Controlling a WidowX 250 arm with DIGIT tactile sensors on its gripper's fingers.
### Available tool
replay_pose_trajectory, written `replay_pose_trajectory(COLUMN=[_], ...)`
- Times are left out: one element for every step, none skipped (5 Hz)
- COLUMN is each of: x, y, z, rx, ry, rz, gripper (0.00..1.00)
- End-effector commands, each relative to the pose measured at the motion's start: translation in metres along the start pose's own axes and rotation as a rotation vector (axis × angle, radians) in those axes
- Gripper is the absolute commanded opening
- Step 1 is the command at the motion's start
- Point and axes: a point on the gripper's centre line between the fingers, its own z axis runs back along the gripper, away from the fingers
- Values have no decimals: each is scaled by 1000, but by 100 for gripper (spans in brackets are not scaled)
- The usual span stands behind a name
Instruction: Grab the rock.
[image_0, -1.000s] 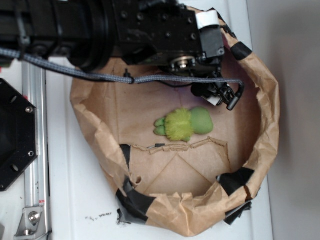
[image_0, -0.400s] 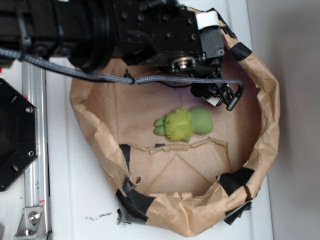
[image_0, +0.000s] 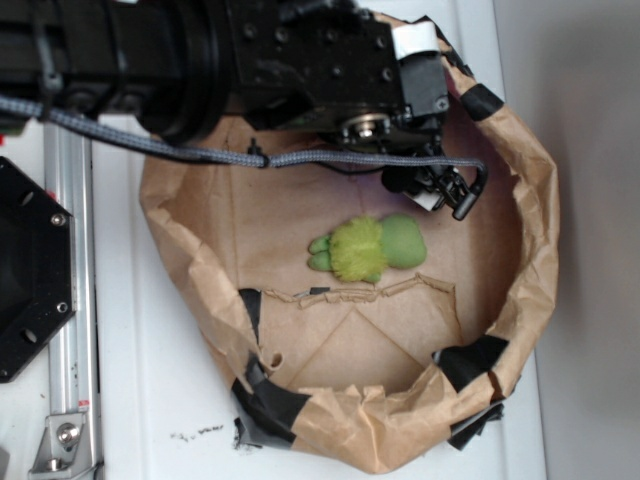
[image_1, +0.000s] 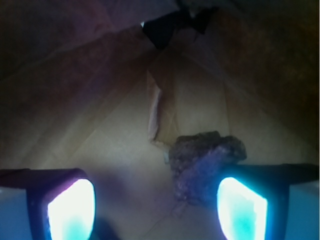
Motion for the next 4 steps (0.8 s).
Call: replay_pose_trajectory(x=[14, 17, 20, 17], y=[19, 22, 26, 25], z=[9, -1, -7, -15], rx=[17, 64, 90, 113], ry=[-49, -75, -73, -68], rz=[60, 80, 84, 69], gripper=[100, 100, 100, 100])
